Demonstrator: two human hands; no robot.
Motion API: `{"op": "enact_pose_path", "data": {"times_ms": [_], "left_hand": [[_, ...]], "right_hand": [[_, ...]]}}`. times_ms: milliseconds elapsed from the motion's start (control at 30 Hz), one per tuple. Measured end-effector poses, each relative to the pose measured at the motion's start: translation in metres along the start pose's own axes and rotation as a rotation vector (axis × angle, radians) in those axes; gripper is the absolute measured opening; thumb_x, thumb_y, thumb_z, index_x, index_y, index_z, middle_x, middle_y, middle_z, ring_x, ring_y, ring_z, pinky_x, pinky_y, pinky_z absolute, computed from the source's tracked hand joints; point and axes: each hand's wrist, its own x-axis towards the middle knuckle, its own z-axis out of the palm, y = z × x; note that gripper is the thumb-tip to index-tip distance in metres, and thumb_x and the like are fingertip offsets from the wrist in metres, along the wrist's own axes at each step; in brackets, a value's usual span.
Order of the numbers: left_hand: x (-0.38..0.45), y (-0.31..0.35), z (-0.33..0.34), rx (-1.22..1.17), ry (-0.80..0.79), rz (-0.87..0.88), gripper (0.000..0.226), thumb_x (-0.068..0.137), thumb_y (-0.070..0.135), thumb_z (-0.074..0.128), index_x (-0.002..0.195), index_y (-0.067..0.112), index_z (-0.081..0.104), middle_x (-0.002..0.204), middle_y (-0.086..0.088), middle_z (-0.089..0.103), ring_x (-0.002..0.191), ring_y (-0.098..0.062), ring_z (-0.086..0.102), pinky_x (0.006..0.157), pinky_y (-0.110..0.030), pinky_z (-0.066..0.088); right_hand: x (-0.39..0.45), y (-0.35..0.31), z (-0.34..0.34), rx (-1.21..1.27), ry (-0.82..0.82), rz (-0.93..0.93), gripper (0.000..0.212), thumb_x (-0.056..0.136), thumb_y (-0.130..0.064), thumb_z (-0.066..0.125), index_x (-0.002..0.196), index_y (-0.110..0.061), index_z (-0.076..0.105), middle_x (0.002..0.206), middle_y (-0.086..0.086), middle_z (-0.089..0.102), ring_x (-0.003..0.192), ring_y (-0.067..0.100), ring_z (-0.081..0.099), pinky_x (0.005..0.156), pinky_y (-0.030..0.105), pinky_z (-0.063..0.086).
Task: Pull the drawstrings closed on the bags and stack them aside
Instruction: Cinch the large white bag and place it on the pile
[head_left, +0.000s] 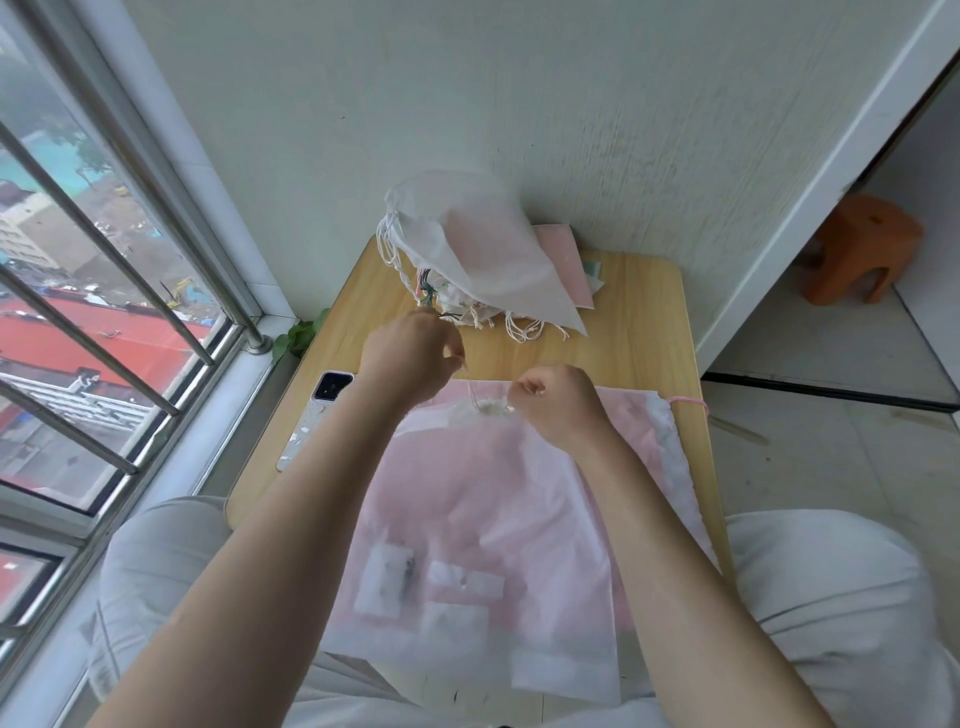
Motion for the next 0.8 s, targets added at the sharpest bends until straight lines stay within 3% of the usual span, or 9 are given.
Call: {"op": "enact_pose_path", "data": {"times_ms": [133, 233, 267, 367, 467, 567, 633, 733, 800], "left_hand": [[-0.002, 0.013, 0.014, -0.431, 0.253, -0.224, 0.037, 0.09, 0.026, 0.064, 0.122, 0.014, 0.052, 0.084, -0.002, 0.063, 0.076, -0.022, 0.056, 0.062, -0.029, 0.038], [-0.009, 0.012, 0.027, -0.317, 0.175, -0.405, 0.021, 0.092, 0.03, 0.05, 0.092, 0.01, 0.051, 0.075, -0.005, 0.054, 0.07, -0.028, 0.051, 0.057, -0.031, 0.036], [-0.013, 0.012, 0.029, -0.236, 0.102, -0.418, 0.027, 0.092, 0.032, 0.045, 0.078, 0.009, 0.051, 0.07, -0.005, 0.049, 0.068, -0.028, 0.049, 0.055, -0.03, 0.034], [-0.021, 0.011, 0.04, -0.1, -0.086, -0.257, 0.047, 0.089, 0.052, 0.046, 0.064, 0.015, 0.063, 0.073, 0.001, 0.054, 0.079, -0.023, 0.05, 0.066, -0.031, 0.042], [-0.026, 0.015, 0.049, -0.126, -0.111, -0.162, 0.028, 0.085, 0.052, 0.061, 0.086, 0.027, 0.075, 0.088, 0.004, 0.063, 0.091, -0.017, 0.053, 0.07, -0.03, 0.039], [-0.027, 0.024, 0.049, -0.318, -0.037, -0.215, 0.019, 0.09, 0.03, 0.063, 0.09, 0.017, 0.077, 0.09, 0.0, 0.072, 0.087, -0.019, 0.064, 0.064, -0.027, 0.043], [-0.026, 0.031, 0.045, -0.56, -0.024, -0.248, 0.017, 0.09, 0.027, 0.065, 0.087, 0.015, 0.076, 0.084, 0.002, 0.073, 0.082, -0.015, 0.065, 0.069, -0.029, 0.048], [-0.026, 0.038, 0.04, -0.861, -0.034, -0.207, 0.013, 0.09, 0.025, 0.067, 0.085, 0.018, 0.076, 0.073, 0.012, 0.07, 0.066, -0.001, 0.063, 0.065, -0.023, 0.048], [-0.026, 0.039, 0.039, -0.967, -0.071, -0.199, 0.014, 0.093, 0.021, 0.064, 0.088, 0.015, 0.075, 0.073, 0.009, 0.07, 0.063, -0.006, 0.066, 0.058, -0.019, 0.046]], "right_hand": [[-0.001, 0.003, 0.004, -0.003, -0.032, 0.058, 0.036, 0.08, -0.027, 0.052, 0.065, 0.005, 0.052, 0.066, 0.02, 0.052, 0.06, 0.014, 0.037, 0.055, 0.032, 0.03], [-0.001, 0.005, 0.003, 0.008, -0.012, 0.078, 0.038, 0.081, -0.03, 0.054, 0.068, 0.006, 0.054, 0.075, 0.023, 0.06, 0.059, 0.014, 0.037, 0.054, 0.03, 0.03], [-0.001, 0.006, 0.003, 0.005, -0.004, 0.08, 0.039, 0.081, -0.031, 0.054, 0.068, 0.005, 0.054, 0.075, 0.023, 0.059, 0.058, 0.014, 0.036, 0.053, 0.03, 0.03], [0.001, 0.005, 0.003, -0.025, 0.015, 0.071, 0.041, 0.087, -0.032, 0.059, 0.067, 0.003, 0.056, 0.071, 0.021, 0.058, 0.058, 0.014, 0.035, 0.053, 0.031, 0.031], [0.0, 0.003, 0.004, -0.027, 0.014, 0.063, 0.04, 0.088, -0.031, 0.059, 0.066, 0.002, 0.058, 0.069, 0.021, 0.057, 0.058, 0.015, 0.035, 0.053, 0.031, 0.03], [-0.001, 0.0, 0.001, -0.016, -0.009, 0.067, 0.038, 0.09, -0.029, 0.057, 0.067, 0.001, 0.06, 0.062, 0.015, 0.053, 0.057, 0.015, 0.036, 0.053, 0.031, 0.031], [-0.002, -0.001, -0.001, -0.005, -0.035, 0.086, 0.037, 0.091, -0.028, 0.055, 0.07, 0.002, 0.06, 0.059, 0.008, 0.049, 0.056, 0.015, 0.036, 0.053, 0.03, 0.03], [-0.002, -0.002, -0.004, 0.039, -0.076, 0.133, 0.036, 0.093, -0.028, 0.052, 0.074, 0.001, 0.061, 0.07, 0.012, 0.06, 0.059, 0.016, 0.043, 0.054, 0.029, 0.032], [0.0, -0.004, -0.009, 0.099, -0.07, 0.153, 0.037, 0.092, -0.027, 0.055, 0.074, 0.005, 0.058, 0.073, 0.011, 0.058, 0.062, 0.013, 0.044, 0.055, 0.028, 0.032]]}}
